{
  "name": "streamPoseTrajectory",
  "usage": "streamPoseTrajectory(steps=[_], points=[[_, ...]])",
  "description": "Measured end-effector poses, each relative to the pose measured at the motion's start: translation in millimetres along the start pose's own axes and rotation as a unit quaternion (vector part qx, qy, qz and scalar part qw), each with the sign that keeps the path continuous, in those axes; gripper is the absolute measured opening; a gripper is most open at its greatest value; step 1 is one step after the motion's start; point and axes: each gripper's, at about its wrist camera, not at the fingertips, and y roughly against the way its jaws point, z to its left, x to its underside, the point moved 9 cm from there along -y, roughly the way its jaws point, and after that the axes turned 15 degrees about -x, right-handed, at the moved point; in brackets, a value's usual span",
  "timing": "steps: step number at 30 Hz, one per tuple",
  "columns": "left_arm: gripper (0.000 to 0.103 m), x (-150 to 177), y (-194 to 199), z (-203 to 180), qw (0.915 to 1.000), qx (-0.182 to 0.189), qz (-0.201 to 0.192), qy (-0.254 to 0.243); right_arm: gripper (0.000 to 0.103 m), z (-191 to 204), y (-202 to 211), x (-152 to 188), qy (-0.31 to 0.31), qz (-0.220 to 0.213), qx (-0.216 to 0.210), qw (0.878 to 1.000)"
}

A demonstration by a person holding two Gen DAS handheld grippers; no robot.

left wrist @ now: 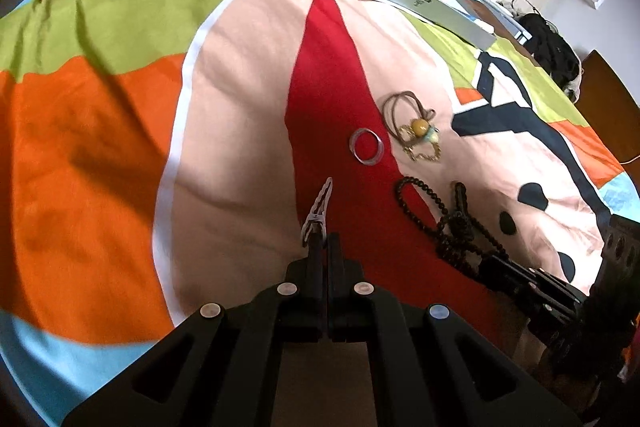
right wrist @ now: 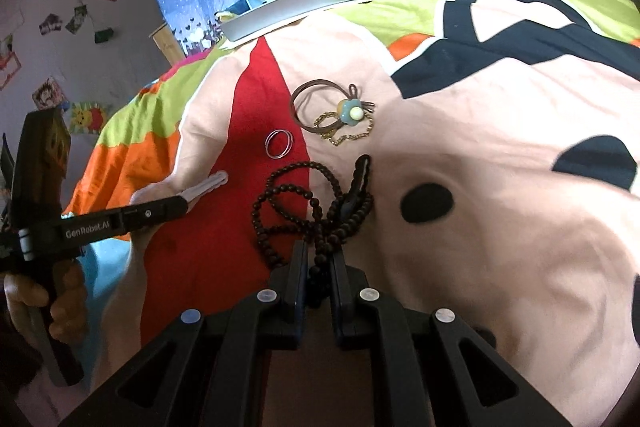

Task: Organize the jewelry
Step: 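Grasp and lift the black bead necklace with the right tool while the left tool lifts the white pin, then carry the necklace with the right tool while the left tool carries the white pin to the tray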

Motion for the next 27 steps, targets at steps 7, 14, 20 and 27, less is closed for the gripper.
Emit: streamPoseTrajectory(steps=[7, 14, 20, 27], points=[[0.0, 14.7, 18.9, -20.1, 0.9998, 0.016, -0.009, -0.003, 0.01, 0.1, 24.0, 19.9, -0.011, -0.001, -0.009, 1.0], [0.0, 20.3, 22.6, -33.7, 0.9995, 0.028, -0.011, -0.013, 0.009, 0.9, 47.6, 18.8, 0.018, -0.015, 0.024, 0.999], [0.0, 19.7, 23.3, -36.7, 0.9992, 0.031, -0.019, -0.018, 0.009, 3.3, 63.0, -6.2, 0.062, -0.032, 0.052, 0.996], [0.0, 18.6, 24.3, -39.6, 0.9987, 0.039, -0.025, -0.02, 0.006, 16.4, 76.2, -49.0, 0.116, -0.048, 0.062, 0.99]])
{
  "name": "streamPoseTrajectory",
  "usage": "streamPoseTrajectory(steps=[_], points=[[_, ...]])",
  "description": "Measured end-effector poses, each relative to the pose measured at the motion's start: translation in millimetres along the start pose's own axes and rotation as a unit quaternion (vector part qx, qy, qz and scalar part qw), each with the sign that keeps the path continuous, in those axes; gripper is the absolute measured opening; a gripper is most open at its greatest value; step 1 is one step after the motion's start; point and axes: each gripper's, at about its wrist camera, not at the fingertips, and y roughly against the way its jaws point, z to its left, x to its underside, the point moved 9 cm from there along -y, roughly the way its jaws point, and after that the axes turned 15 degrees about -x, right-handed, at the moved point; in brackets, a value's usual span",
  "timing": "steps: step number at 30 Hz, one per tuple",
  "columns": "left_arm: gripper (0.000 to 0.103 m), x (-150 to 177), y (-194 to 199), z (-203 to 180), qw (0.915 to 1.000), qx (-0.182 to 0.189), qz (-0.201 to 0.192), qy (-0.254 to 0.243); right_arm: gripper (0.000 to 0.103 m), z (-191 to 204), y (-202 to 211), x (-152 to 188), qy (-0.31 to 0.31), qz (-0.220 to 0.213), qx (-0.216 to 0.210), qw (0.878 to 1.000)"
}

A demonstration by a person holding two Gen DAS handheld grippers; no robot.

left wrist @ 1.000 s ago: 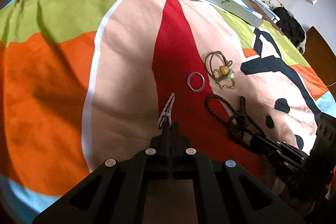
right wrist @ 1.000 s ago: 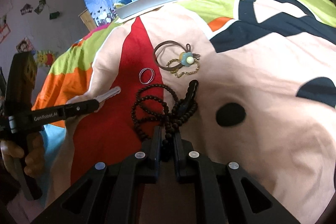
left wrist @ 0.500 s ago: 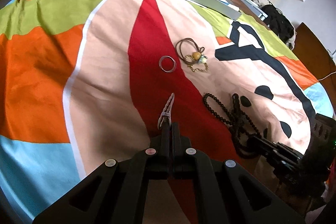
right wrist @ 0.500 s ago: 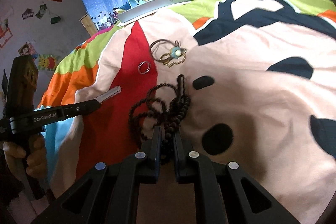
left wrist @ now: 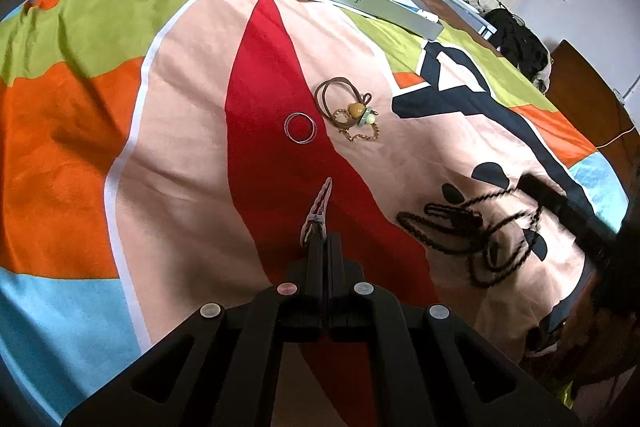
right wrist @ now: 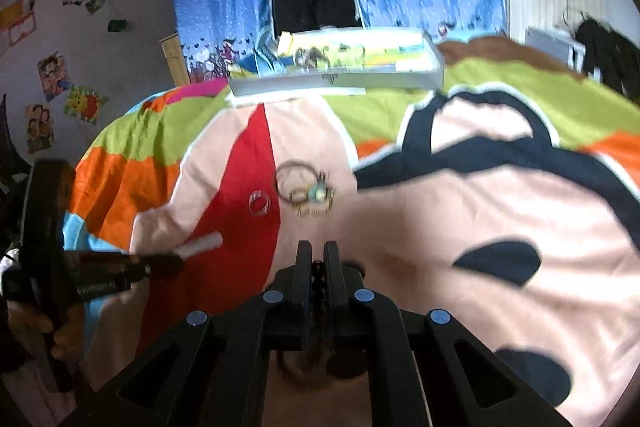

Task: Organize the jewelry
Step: 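Carry the necklace with the right tool while the left tool carries the white pin to the tray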

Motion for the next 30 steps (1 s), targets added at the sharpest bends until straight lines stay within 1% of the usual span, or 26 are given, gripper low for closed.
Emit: streamPoseTrajectory(steps=[4, 8, 13, 19, 24, 30], points=[[0.0, -1.4, -1.6, -0.4, 1.0, 0.004, 0.001, 0.002, 0.006, 1.5, 4.2, -24.7, 0.025, -0.009, 0.001, 1.0], [0.0, -2.2, -1.2, -1.1, 1.0, 0.007, 0.0, 0.002, 0.006, -1.9, 1.5, -32.1, 0.031, -0.007, 0.004, 0.999], [0.0, -4.9, 1.4, -2.2, 0.9999, 0.01, -0.008, 0.002, 0.006, -7.0, 2.8, -37.0, 0.016, -0.013, -0.002, 1.0], [0.0, -12.0, 6.4, -5.1, 0.9998, 0.012, -0.019, -0.002, 0.006, 4.0, 20.8, -62.8, 0.03, -0.033, -0.015, 0.999], [0.0, -35.5, 13.7, -7.9, 0.9993, 0.015, -0.034, -0.001, 0.006, 12.9, 30.6, -97.4, 0.057, -0.042, -0.019, 0.997], [0.0, -86.9, 29.4, -16.5, 0.9972, 0.02, -0.072, -0.002, 0.006, 16.7, 28.2, -145.6, 0.076, -0.053, -0.03, 0.995]])
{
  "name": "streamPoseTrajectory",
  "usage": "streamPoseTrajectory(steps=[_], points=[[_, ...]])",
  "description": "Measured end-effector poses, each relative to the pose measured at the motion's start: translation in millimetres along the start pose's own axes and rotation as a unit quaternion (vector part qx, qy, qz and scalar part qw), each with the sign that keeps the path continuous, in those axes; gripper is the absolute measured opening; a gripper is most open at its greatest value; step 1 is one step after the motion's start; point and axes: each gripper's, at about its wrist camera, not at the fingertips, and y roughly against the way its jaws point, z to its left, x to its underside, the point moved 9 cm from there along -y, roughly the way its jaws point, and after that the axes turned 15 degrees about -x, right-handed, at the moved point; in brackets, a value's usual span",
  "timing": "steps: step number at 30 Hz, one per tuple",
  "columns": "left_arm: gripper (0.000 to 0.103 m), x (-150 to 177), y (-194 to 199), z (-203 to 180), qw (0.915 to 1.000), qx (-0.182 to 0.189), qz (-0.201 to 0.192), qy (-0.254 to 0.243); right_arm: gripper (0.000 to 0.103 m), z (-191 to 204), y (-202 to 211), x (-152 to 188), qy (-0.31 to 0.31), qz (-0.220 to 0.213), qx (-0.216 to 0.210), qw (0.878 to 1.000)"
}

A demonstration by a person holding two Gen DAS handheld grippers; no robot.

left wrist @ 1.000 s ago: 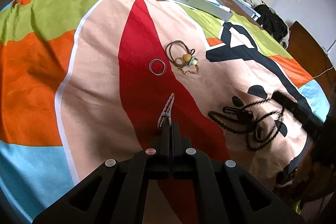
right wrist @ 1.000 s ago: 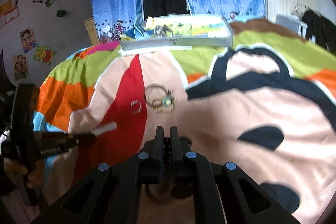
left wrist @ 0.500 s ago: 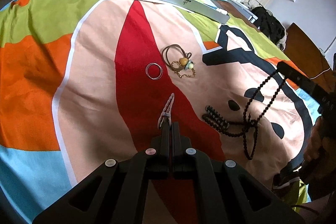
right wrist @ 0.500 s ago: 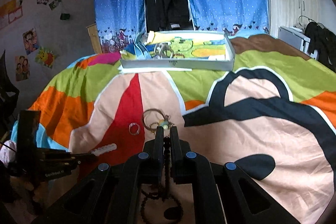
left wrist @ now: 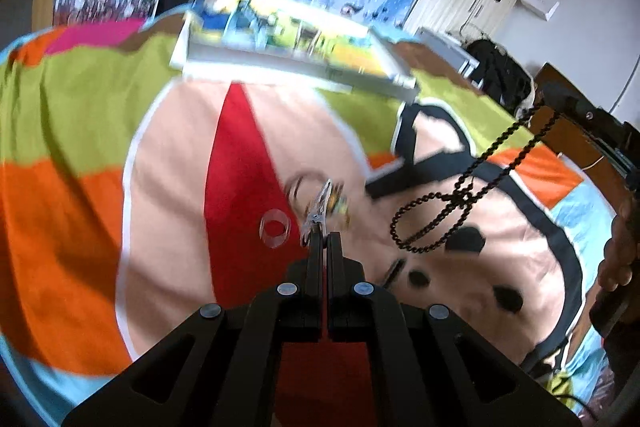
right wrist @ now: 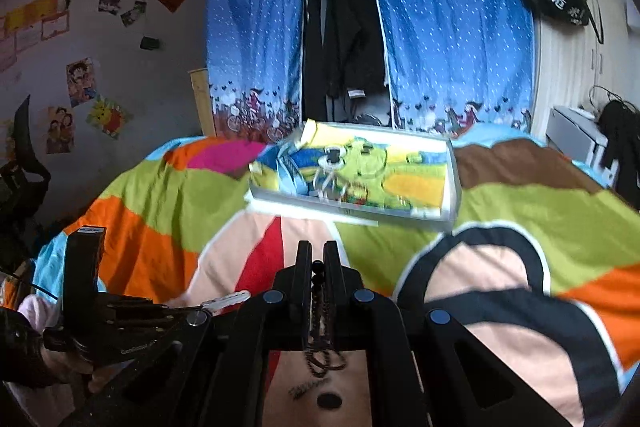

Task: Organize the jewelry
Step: 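Carry the necklace with the right tool while the left tool carries the white pin to the tray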

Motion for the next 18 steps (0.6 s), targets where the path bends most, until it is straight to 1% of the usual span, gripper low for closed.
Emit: streamPoseTrajectory(steps=[7, 12, 14, 16, 18], points=[[0.0, -80.3, 2.9, -16.2, 0.9989, 0.006, -0.047, -0.003, 0.006, -20.5, -15.3, -57.8, 0.009, -0.014, -0.005, 1.0], [0.0, -139.1, -3.7, -27.3, 0.997, 0.007, -0.076, -0.011, 0.006, -46.7, -29.8, -109.8, 0.023, -0.018, 0.01, 1.0], [0.0, -162.6, -13.5, -34.3, 0.9964, 0.008, -0.083, -0.015, 0.006, -59.7, -37.2, -123.4, 0.019, -0.02, 0.015, 0.999], [0.0, -177.0, -24.1, -38.0, 0.9962, 0.008, -0.086, -0.015, 0.006, -78.4, -47.4, -134.1, 0.014, -0.021, 0.026, 0.999], [0.0, -190.7, -42.9, -41.4, 0.9966, 0.01, -0.081, -0.011, 0.006, -96.5, -57.9, -140.5, 0.01, -0.021, 0.037, 0.999]])
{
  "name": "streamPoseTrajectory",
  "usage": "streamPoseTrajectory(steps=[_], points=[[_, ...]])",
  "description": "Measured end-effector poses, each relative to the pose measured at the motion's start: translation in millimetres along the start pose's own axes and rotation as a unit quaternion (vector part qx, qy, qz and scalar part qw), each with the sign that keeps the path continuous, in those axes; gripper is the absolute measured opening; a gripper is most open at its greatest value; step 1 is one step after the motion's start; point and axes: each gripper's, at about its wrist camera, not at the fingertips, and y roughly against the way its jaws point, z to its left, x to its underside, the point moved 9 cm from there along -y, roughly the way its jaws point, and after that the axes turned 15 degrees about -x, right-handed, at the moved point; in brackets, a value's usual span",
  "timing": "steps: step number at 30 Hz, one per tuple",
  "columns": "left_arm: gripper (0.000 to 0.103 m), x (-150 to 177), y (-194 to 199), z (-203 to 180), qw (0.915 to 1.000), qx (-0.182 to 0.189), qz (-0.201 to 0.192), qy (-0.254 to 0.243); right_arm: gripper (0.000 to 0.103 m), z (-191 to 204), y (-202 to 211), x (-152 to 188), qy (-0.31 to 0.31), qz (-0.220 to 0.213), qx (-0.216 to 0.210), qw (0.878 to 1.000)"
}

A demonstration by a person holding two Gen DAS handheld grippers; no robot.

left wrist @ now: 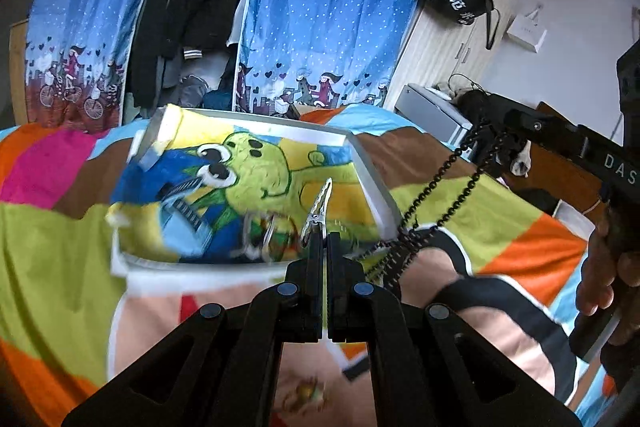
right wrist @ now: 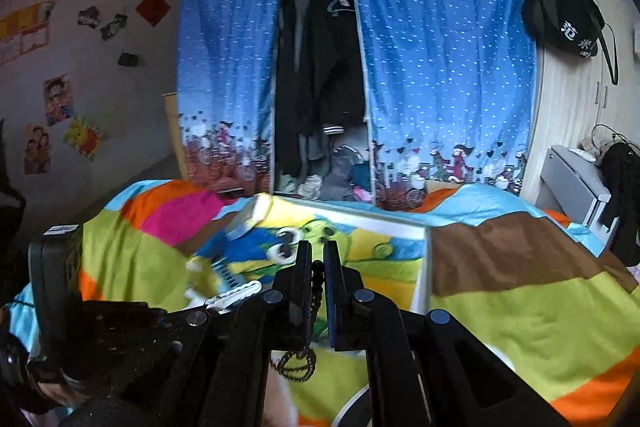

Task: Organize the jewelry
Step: 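Carry the necklace with the right tool while the left tool carries the white pin to the tray, then open the right tool over the tray while the left tool releases the white pin there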

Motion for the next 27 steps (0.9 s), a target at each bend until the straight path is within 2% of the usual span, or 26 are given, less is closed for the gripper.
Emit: streamPoseTrajectory(steps=[6, 14, 21, 27], points=[[0.0, -9.1, -63.3, -8.4, 0.9996, 0.004, 0.028, 0.001, 0.006, -57.6, -40.2, 9.2, -0.033, 0.01, 0.014, 0.999], [0.0, 17.9, -133.4, -20.1, 0.9962, -0.013, 0.085, -0.011, 0.006, -105.0, -82.6, 50.2, -0.075, 0.039, 0.013, 0.996], [0.0, 30.5, -153.1, -17.7, 0.994, -0.02, 0.107, -0.012, 0.007, -118.4, -101.9, 85.3, -0.097, 0.069, -0.009, 0.993], [0.0, 36.0, -154.3, -11.3, 0.9936, -0.033, 0.107, -0.006, 0.007, -122.5, -104.5, 117.5, -0.113, 0.092, -0.007, 0.989]])
